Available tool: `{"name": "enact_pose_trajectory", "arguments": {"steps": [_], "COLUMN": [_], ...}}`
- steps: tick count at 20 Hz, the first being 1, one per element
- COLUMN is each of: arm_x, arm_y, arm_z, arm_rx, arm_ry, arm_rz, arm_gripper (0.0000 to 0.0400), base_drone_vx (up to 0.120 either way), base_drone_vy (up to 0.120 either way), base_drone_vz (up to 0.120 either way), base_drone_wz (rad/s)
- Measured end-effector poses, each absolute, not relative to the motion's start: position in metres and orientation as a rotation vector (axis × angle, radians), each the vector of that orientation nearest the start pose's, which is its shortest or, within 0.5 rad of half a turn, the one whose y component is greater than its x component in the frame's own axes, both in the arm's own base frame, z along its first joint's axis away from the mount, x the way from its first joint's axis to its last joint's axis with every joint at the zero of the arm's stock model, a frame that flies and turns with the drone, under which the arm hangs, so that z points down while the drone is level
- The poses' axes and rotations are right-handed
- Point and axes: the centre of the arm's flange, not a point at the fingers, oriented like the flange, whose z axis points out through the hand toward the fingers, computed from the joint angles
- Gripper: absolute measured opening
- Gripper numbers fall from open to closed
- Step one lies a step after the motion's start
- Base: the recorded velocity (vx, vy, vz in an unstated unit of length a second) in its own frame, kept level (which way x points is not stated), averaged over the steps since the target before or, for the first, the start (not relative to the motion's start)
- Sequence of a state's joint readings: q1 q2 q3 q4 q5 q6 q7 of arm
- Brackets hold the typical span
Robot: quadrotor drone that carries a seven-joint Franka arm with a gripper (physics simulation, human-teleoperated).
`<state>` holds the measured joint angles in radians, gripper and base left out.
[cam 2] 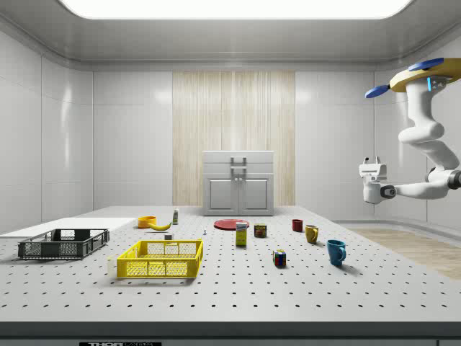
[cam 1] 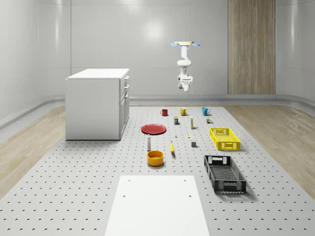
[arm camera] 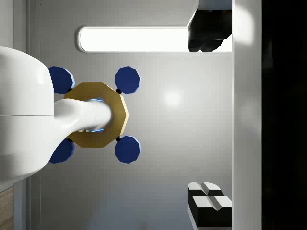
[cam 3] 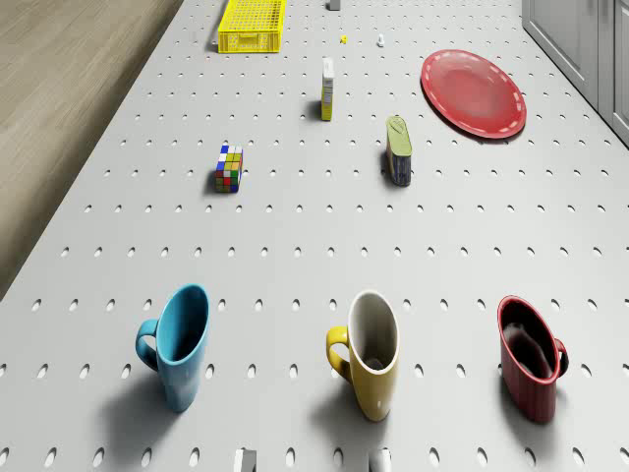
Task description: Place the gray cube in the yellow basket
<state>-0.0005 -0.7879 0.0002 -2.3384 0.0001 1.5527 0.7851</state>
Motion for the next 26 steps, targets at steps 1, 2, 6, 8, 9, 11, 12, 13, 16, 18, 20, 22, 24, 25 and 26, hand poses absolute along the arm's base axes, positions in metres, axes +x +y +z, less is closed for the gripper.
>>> {"name": "enact_pose_trajectory", "arguments": {"steps": [1,2,6,8,9,11,12,13,16,18,20,22,24,25,26], "arm_x": [0.303,0.302,0.301,0.302,0.302,0.303,0.303,0.303,0.304,0.304,0.304,0.304,0.304,0.304,0.304], "arm_y": [0.0,0.0,0.0,0.0,0.0,0.0,0.0,0.0,0.0,0.0,0.0,0.0,0.0,0.0,0.0], "arm_z": [0.606,0.613,0.641,0.654,0.659,0.669,0.673,0.676,0.683,0.686,0.688,0.689,0.69,0.69,0.691], "arm_rx": [-2.901,-2.901,-2.9,-2.899,-2.899,-2.899,-2.898,-2.898,-2.897,-2.897,-2.896,-2.896,-2.895,-2.895,-2.895], "arm_ry": [1.202,1.202,1.201,1.201,1.201,1.201,1.201,1.2,1.2,1.2,1.2,1.199,1.199,1.199,1.199], "arm_rz": [-0.004,-0.006,-0.01,-0.012,-0.013,-0.016,-0.017,-0.018,-0.021,-0.024,-0.026,-0.028,-0.03,-0.032,-0.033], "arm_gripper": [0.04,0.04,0.04,0.04,0.04,0.04,0.04,0.04,0.04,0.04,0.04,0.04,0.04,0.04,0.04], "base_drone_vx": [0.12,0.12,0.12,0.12,0.12,0.12,0.12,0.12,0.12,0.12,0.12,0.12,0.12,0.12,0.12], "base_drone_vy": [0.0,0.0,0.0,0.0,0.0,0.0,0.0,0.0,0.0,0.0,0.0,0.0,0.0,0.0,0.0], "base_drone_vz": [0.0,0.0,0.0,0.0,0.0,0.0,0.0,0.0,0.0,0.0,0.0,0.0,0.0,0.0,0.0], "base_drone_wz": [0.0,0.0,0.0,0.0,0.0,0.0,0.0,0.0,0.0,0.0,0.0,0.0,0.0,0.0,0.0]}}
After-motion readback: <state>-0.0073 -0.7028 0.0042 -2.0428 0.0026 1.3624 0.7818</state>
